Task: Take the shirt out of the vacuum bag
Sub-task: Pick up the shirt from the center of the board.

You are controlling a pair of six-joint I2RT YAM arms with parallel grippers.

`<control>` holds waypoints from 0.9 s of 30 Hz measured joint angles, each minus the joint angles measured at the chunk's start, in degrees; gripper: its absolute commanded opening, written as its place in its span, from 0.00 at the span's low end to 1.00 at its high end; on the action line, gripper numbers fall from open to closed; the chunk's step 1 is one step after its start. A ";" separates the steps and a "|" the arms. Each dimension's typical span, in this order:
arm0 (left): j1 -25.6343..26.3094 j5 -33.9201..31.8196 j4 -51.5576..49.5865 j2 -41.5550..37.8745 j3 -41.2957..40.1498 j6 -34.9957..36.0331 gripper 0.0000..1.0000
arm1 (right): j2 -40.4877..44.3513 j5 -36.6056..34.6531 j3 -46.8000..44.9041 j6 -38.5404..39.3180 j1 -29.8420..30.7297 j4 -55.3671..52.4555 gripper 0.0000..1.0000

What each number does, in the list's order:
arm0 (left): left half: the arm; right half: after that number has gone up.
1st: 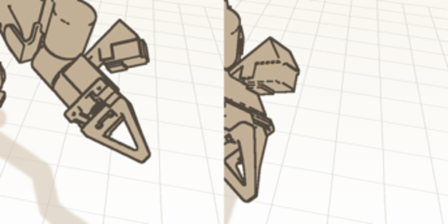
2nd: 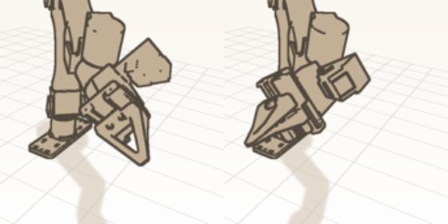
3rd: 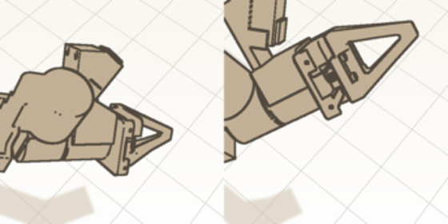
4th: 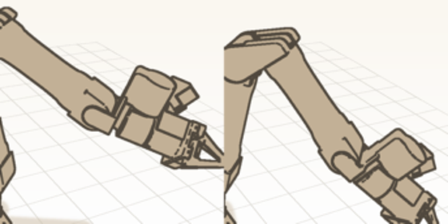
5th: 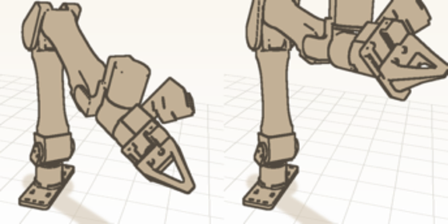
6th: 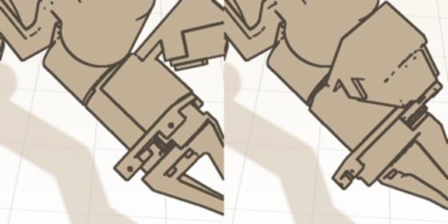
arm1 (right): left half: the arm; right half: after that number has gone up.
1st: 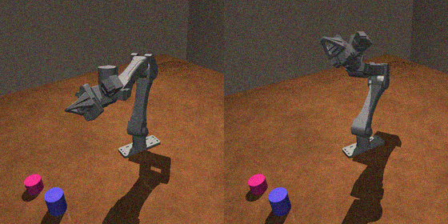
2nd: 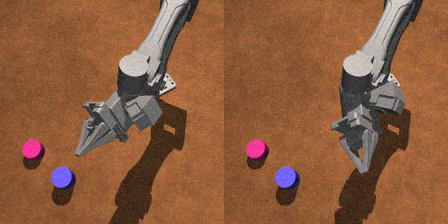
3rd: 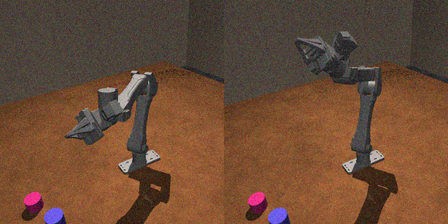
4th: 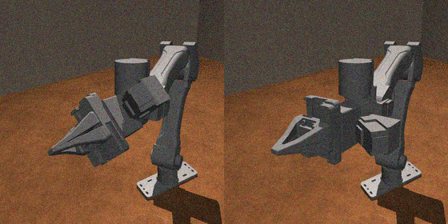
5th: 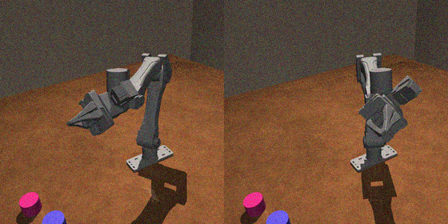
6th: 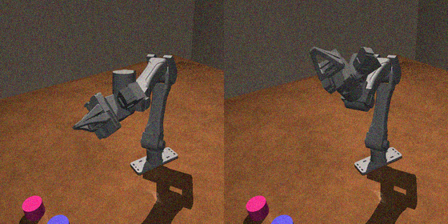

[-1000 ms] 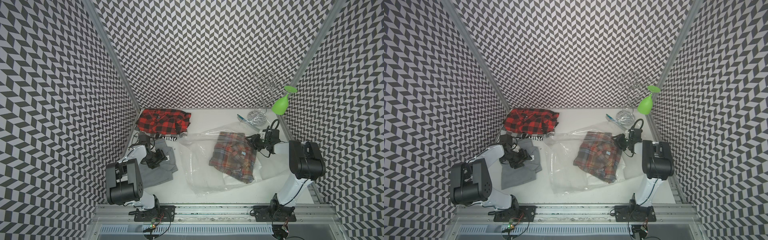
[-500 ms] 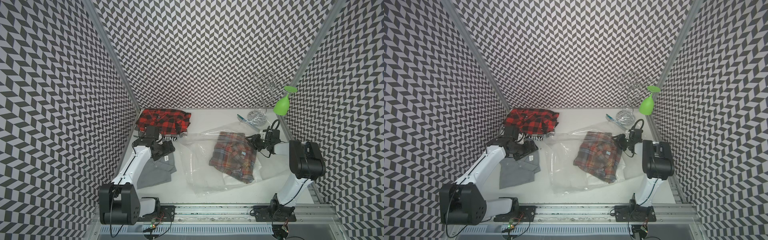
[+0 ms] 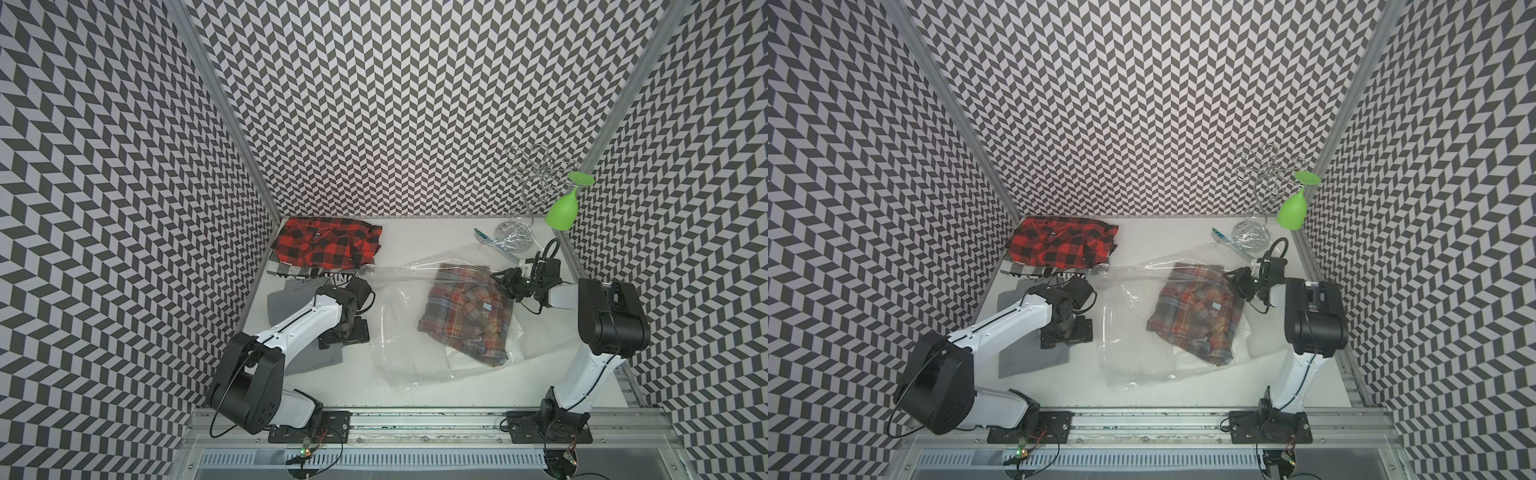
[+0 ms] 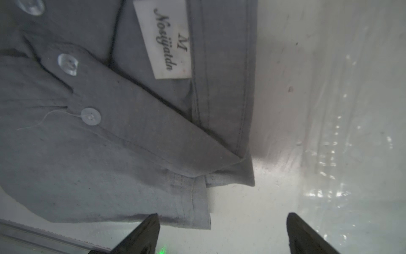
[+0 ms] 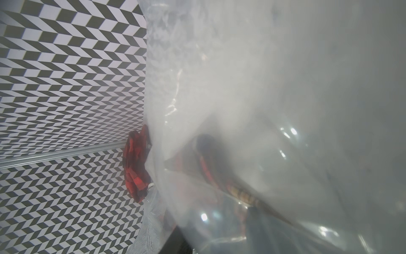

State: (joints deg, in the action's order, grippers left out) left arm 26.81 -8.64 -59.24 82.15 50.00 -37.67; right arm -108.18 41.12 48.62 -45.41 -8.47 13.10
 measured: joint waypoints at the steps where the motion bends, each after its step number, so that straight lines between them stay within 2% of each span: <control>1: 0.63 -0.20 0.02 0.37 -0.52 -0.44 0.91 | -0.04 0.11 0.04 0.02 -0.11 -0.02 0.41; 9: 2.43 -0.28 1.11 5.40 -1.92 -1.22 0.88 | -0.39 1.05 0.24 0.00 -0.59 0.00 0.41; 18: -0.83 -0.74 1.70 10.16 2.32 0.96 0.83 | -0.92 2.25 0.31 0.00 -1.07 0.50 0.41; 20: -1.14 -0.68 1.81 10.86 2.86 1.53 0.79 | -0.94 2.36 0.31 0.00 -1.18 0.59 0.41; 27: -1.36 0.94 3.61 12.20 3.23 3.13 0.53 | -1.01 2.86 0.17 0.00 -1.90 0.68 0.41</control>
State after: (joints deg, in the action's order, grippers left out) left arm 25.45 -7.70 -55.64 94.35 53.23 -34.54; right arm -109.19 43.99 48.80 -45.41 -10.37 13.78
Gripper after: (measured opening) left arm 0.580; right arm 0.410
